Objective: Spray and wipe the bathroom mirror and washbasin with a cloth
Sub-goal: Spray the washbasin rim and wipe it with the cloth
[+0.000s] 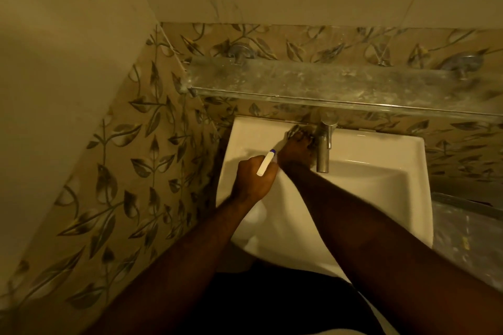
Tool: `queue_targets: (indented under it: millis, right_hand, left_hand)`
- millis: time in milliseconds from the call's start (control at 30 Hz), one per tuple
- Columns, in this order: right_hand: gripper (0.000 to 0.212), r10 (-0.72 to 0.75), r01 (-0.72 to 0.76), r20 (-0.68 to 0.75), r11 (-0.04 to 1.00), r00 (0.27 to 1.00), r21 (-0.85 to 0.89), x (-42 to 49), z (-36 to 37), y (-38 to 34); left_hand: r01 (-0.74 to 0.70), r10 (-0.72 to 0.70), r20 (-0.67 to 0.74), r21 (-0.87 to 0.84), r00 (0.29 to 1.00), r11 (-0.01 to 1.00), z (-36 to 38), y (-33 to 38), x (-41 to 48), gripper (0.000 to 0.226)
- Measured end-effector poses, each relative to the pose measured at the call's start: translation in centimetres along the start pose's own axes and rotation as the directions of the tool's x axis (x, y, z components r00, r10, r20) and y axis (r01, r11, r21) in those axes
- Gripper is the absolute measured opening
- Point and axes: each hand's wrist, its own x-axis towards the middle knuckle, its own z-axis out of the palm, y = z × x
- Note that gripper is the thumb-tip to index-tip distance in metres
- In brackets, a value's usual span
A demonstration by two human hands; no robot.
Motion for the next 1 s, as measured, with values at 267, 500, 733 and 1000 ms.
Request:
queue_targets:
  millis: [267,500,733,1000]
  right_hand:
    - [0.066,0.06,-0.071,-0.048,0.955,0.997,-0.288,2.4,1.2,-2.1]
    - [0.071,-0.188,0.208,0.118,0.959,0.975,-0.192,3.2,4.0,-6.2]
    - [0.064,-0.304,0.349,0.281,0.929,0.91,-0.123,4.2,6.3,-10.2]
    - [0.066,-0.354,0.429,0.337,0.886,0.872,-0.179,2.6,6.4,-10.2]
  left_hand:
    - [0.115,-0.121,-0.103,-0.063,0.987,0.991,-3.1,-1.4,2.4,0.028]
    - [0.129,-0.145,-0.161,-0.105,0.976,0.986,-5.3,-3.7,2.4,0.028]
    - [0.123,-0.147,-0.225,-0.117,0.963,0.985,-8.3,-5.8,1.4,0.022]
    - [0.161,-0.18,-0.261,-0.094,0.948,0.982,-9.2,-8.1,0.3,0.021]
